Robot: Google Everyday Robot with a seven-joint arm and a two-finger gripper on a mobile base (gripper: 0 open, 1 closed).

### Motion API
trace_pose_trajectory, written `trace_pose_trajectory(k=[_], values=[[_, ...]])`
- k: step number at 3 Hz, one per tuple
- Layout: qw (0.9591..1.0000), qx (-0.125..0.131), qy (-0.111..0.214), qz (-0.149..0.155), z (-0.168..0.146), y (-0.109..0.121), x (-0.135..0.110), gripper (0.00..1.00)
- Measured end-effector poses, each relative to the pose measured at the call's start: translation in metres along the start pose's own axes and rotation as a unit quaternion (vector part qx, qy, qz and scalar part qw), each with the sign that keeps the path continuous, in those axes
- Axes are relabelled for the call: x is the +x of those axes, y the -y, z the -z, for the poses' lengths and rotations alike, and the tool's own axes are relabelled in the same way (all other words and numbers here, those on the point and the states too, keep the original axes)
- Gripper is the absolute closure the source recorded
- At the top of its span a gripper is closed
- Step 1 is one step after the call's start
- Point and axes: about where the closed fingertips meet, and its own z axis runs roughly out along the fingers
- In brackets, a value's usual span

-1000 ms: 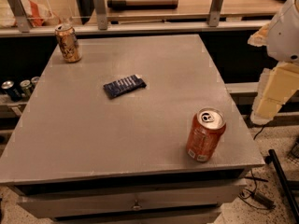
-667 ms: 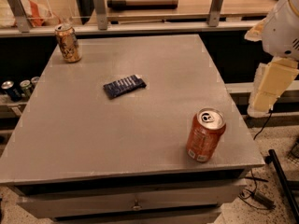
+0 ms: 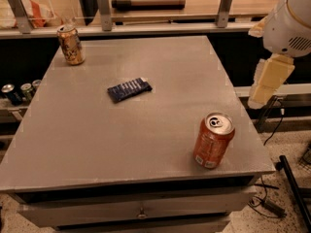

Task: Move rxbar blueberry near coke can

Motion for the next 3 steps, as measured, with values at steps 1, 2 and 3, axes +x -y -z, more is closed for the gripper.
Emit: trace_pose_trajectory(k=[1,2,3], values=[[0.9994,-0.009,0.033,0.003,-0.021,0.016,-0.01,0.0],[0.9972,-0.033,0.067,0.007,-0.046,0.029,-0.025,0.0],[0.9938,-0.055,0.097,0.009,-0.068,0.038,-0.042,0.0]])
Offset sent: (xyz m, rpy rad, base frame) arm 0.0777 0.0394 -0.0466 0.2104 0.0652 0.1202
